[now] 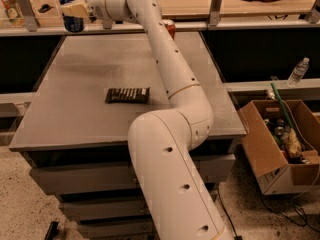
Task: Pick pepsi can
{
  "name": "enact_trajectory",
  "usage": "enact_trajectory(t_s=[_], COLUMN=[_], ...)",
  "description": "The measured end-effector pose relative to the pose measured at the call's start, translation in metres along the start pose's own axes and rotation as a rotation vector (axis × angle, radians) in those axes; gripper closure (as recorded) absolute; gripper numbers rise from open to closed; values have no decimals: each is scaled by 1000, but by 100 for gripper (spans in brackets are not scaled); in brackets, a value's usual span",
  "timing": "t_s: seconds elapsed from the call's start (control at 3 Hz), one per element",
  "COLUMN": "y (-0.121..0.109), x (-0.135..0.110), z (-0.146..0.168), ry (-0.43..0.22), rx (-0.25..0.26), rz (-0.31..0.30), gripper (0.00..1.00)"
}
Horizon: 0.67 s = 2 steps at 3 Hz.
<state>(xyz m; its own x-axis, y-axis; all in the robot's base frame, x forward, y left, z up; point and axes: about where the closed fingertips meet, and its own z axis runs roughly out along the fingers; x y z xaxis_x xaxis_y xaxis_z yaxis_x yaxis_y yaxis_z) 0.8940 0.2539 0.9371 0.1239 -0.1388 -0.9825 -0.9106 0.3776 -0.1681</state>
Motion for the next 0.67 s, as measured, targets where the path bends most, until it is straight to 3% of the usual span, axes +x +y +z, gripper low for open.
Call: enact_trajectory(t_s=[0.33, 0.67], y=[6, 14], x=[-6, -23], z=[-19, -32], ry=[44, 70], rx=[-42, -71], rz=[8, -47], gripper=[100, 100])
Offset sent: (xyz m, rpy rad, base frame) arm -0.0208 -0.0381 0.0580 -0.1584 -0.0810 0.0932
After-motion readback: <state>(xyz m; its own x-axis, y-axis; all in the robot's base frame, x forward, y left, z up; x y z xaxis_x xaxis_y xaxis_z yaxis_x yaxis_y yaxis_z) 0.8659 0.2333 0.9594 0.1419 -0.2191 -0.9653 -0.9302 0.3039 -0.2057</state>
